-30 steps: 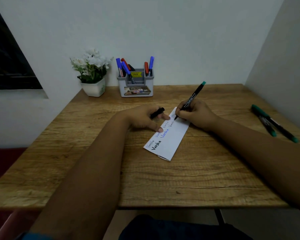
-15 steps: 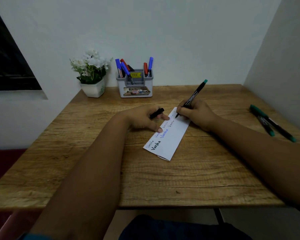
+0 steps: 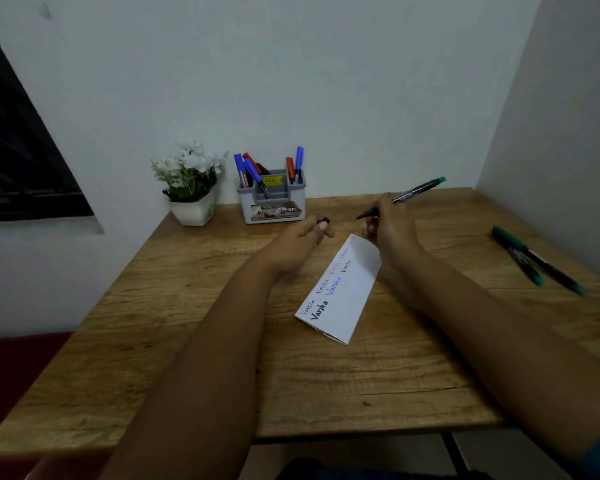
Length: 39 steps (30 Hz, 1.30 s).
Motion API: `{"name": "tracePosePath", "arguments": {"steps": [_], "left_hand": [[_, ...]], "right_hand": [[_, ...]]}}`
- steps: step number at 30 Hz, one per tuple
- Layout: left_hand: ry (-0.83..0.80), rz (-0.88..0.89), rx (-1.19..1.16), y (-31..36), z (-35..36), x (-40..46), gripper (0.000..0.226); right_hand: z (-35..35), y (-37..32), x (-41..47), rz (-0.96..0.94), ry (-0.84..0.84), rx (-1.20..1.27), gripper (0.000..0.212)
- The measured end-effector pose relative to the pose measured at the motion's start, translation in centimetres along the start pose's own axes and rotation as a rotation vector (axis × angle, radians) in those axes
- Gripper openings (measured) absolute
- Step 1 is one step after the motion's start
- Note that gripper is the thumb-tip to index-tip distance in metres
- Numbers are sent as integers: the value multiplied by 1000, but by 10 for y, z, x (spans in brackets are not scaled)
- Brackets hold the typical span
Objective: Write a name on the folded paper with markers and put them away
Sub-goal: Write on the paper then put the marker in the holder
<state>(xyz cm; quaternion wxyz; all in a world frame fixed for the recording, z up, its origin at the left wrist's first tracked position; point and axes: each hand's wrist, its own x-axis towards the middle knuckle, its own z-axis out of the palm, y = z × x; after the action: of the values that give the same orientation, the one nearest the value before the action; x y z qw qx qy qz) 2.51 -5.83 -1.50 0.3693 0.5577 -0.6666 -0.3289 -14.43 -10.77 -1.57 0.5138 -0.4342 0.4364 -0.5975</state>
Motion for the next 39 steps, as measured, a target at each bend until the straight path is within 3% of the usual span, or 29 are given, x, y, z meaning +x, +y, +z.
{"name": "tracePosePath", "arguments": {"steps": [2, 6, 10, 15, 25, 29, 34, 39], "left_hand": [[30, 31, 1, 0, 3, -2, 23], [88, 75, -15, 1, 6, -5, 11], [151, 118, -67, 4, 8, -5, 7], [176, 126, -218, 7, 12, -2, 10], [179, 144, -137, 4, 15, -2, 24], [228, 165, -138, 6, 13, -3, 24], [247, 138, -100, 4, 8, -2, 19], [222, 162, -131, 4, 9, -5, 14]], "right_hand": [[-5, 6, -3, -39, -59, -63, 10], [-23, 1, -7, 48, -365, 71, 10], [-29, -7, -4, 180, -454, 254, 19], [-23, -9, -7, 191, -426, 278, 21], [-20, -4, -21, 78, -478, -14, 18], [-23, -7, -21, 47, -383, -10, 13], [-22, -6, -14, 145, -253, 227, 19], [-16, 7, -21, -50, -291, -168, 28]]}}
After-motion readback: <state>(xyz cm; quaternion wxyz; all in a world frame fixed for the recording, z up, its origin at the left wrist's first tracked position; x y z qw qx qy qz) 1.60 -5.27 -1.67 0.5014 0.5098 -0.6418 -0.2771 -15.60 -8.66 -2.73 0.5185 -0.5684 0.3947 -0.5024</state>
